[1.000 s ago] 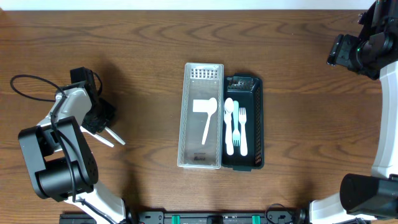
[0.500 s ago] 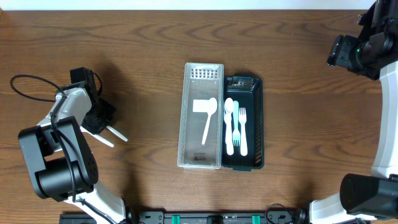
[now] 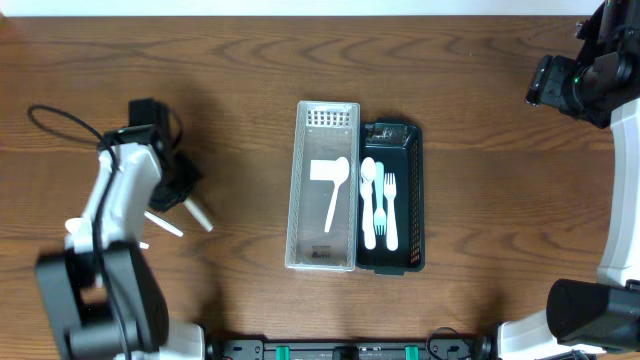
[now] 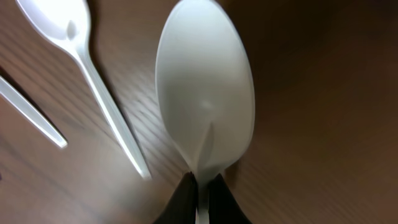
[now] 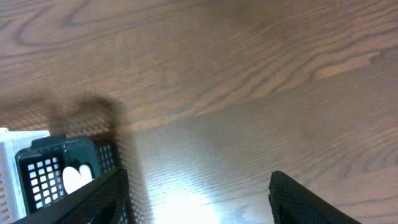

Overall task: Pack container
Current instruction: 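Carry the second spoon into the grey basket and release it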

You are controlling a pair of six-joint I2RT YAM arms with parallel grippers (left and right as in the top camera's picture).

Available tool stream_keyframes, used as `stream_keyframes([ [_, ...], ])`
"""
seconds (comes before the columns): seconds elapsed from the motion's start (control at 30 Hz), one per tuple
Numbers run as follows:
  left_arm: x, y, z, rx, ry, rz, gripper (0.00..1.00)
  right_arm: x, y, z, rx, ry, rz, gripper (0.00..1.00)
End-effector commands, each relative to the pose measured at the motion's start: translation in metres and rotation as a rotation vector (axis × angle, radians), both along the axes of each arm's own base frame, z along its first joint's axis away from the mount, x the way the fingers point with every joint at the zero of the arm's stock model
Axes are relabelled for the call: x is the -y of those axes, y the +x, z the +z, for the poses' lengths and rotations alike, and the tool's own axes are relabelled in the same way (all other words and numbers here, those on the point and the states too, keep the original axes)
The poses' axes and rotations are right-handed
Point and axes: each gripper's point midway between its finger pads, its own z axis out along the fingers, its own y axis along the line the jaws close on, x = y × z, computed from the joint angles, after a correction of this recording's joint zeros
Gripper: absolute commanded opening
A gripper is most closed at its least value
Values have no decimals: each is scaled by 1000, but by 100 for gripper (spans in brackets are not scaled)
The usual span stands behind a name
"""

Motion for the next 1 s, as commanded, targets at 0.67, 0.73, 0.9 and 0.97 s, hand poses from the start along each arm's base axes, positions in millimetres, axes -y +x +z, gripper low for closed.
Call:
stream_keyframes([
  [0.67, 259, 1, 53, 220, -17, -925, 6, 3, 1, -4, -10, -7, 8, 75],
  [0.73, 259, 2, 32, 164, -4, -945, 6, 3, 1, -4, -11, -7, 8, 76],
  [0.9, 260, 3, -5, 75, 24, -1027, 6, 3, -1, -5, -18, -6, 8, 76],
  [0.97, 260, 3, -11, 59, 31, -1059, 6, 3, -2, -5, -22, -5, 8, 76],
])
